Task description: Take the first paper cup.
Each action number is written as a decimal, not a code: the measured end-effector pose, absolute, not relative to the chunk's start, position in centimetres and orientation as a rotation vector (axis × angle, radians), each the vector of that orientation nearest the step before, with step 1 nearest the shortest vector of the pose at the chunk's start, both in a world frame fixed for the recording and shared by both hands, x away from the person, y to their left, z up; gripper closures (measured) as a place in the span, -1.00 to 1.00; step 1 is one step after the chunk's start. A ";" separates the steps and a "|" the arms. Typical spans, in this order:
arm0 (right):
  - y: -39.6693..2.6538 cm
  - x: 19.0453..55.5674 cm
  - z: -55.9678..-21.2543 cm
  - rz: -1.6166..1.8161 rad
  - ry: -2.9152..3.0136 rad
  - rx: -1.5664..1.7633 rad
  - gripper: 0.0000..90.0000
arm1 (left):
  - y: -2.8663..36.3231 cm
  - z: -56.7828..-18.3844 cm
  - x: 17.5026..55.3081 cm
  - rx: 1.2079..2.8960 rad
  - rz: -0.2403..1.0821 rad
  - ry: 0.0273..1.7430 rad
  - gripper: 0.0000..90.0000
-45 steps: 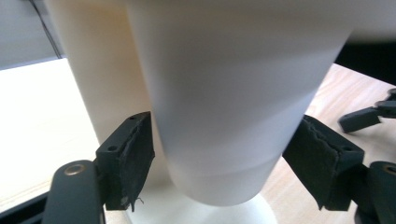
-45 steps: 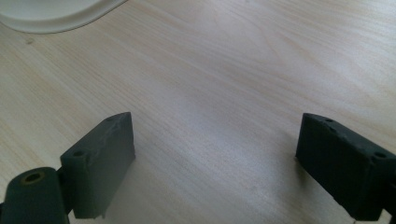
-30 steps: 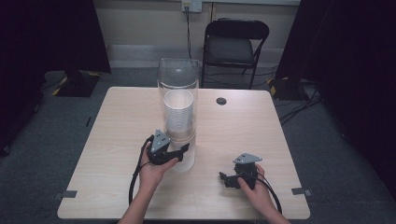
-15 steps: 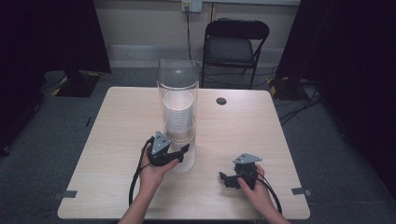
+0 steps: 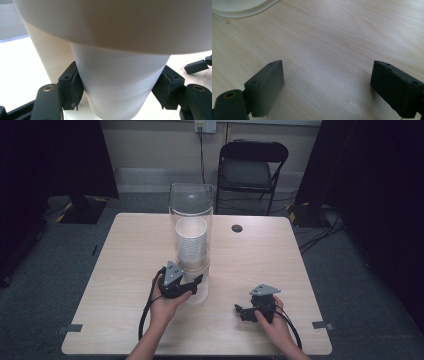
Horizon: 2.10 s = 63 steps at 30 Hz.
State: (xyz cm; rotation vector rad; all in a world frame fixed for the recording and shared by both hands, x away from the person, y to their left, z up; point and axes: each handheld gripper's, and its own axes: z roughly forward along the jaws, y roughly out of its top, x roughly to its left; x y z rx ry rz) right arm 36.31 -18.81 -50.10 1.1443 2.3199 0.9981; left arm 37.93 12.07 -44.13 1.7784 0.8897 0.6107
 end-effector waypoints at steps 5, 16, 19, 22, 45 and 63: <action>-18.8 36.3 -50.1 0.998 2.320 1.145 -0.75 | 11.9 -44.1 38.0 1.778 0.610 0.891 -0.26; -18.8 36.3 -50.1 0.998 2.318 1.147 -0.76 | 12.0 -44.1 37.9 1.781 0.605 0.891 -0.26; -18.8 36.3 -50.1 0.998 2.318 1.146 -0.76 | 11.9 -44.1 37.9 1.793 0.618 0.898 -0.26; -18.8 36.3 -50.1 0.997 2.319 1.146 -0.76 | 11.9 -44.2 37.9 1.791 0.626 0.893 -0.26; -18.8 36.3 -50.1 0.998 2.318 1.147 -0.76 | 11.4 -46.4 38.2 1.936 0.575 0.978 -0.20; -18.8 36.5 -50.1 0.994 2.335 1.133 -0.82 | 13.3 -49.0 35.9 1.910 0.515 0.934 -0.26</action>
